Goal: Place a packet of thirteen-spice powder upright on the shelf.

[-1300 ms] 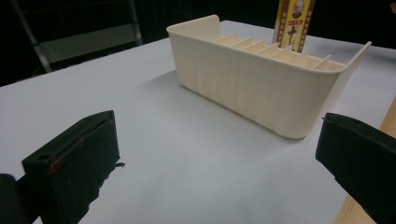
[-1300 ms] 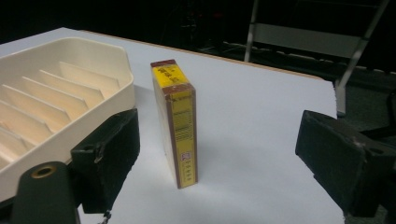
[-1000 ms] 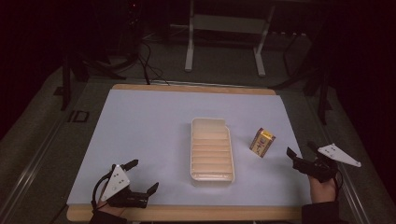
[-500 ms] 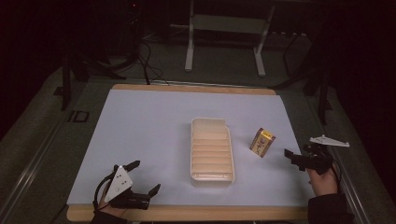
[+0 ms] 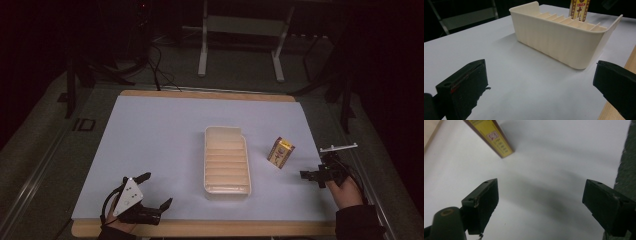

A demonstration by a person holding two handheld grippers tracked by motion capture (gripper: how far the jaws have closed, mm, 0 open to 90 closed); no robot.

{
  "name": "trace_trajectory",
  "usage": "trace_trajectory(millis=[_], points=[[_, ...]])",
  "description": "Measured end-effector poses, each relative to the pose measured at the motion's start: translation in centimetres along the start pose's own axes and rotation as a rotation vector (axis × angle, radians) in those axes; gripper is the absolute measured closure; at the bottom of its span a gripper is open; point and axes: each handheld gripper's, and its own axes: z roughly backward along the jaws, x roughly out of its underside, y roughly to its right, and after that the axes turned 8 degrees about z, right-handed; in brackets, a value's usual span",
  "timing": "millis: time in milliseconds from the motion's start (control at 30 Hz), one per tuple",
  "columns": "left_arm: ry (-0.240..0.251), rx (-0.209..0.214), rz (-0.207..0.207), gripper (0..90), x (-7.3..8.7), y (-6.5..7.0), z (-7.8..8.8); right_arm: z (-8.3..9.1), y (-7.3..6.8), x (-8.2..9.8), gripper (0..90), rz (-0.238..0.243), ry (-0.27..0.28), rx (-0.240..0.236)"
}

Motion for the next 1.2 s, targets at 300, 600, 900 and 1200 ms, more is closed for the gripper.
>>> trace_trajectory(millis=[300,600,900,1200], points=[[-0.001,0.001,0.000,0.0,0.0,0.0,0.0,0.0,0.3,-0.1,13.7,0.053,-0.189,-0.070],[-0.003,0.002,-0.002,0.0,0.0,0.0,-0.1,0.4,0.5,0.0,14.3,0.147,-0.352,-0.119],[-0.008,0.026,-0.009,0.0,0.0,0.1,-0.2,0.6,0.0,0.2,14.6,0.287,-0.514,-0.183],[-0.007,0.029,-0.008,0.0,0.1,0.1,-0.2,0.3,-1.7,0.6,17.4,0.446,-0.608,-0.299]])
